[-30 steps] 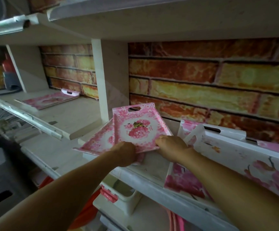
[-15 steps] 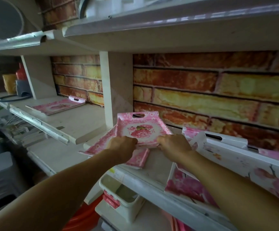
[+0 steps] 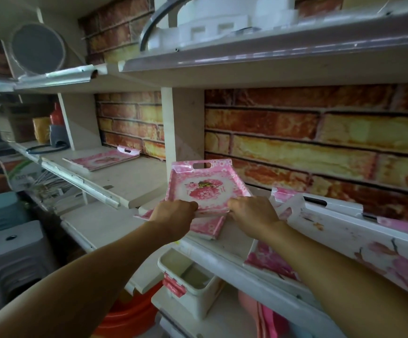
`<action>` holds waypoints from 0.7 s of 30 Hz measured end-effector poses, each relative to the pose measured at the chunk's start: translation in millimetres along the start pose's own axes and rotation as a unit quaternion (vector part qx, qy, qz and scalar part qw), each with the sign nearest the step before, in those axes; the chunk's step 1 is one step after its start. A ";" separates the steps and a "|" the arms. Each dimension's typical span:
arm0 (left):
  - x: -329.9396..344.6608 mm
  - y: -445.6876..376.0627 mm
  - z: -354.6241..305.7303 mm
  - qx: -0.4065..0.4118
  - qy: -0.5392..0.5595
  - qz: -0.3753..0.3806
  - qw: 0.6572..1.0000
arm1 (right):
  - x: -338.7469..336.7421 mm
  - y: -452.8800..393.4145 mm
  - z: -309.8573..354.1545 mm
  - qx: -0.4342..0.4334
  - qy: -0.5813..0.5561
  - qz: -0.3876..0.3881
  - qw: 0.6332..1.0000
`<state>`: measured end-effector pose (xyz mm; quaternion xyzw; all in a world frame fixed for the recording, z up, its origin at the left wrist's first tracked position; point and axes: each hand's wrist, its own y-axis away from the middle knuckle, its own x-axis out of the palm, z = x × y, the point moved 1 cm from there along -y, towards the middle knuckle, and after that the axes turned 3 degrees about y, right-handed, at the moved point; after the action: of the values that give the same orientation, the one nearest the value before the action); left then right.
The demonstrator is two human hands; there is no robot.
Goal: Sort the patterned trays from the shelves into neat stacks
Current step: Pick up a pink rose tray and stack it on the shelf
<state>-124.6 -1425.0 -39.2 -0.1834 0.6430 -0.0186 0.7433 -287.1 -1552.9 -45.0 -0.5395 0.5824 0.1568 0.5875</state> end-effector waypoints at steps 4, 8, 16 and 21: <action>-9.4 24.2 22.8 -0.014 -0.004 -0.010 1.000 | -14.5 -3.7 29.7 -0.004 -0.016 -0.007 1.000; -15.8 55.2 54.7 -0.022 -0.021 -0.021 0.999 | -25.5 -14.9 69.3 -0.019 -0.007 -0.023 1.000; -35.4 146.4 157.3 -0.083 -0.029 -0.013 0.996 | -48.2 -55.1 196.8 -0.068 -0.025 -0.040 0.997; -46.6 215.9 228.4 -0.123 -0.049 -0.009 0.991 | -57.5 -79.1 290.6 -0.105 -0.053 -0.059 0.991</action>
<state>42.4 -1154.7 -34.8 -0.2800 0.6017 0.0629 0.7454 -88.8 -1319.2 -35.9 -0.6226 0.4981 0.2100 0.5659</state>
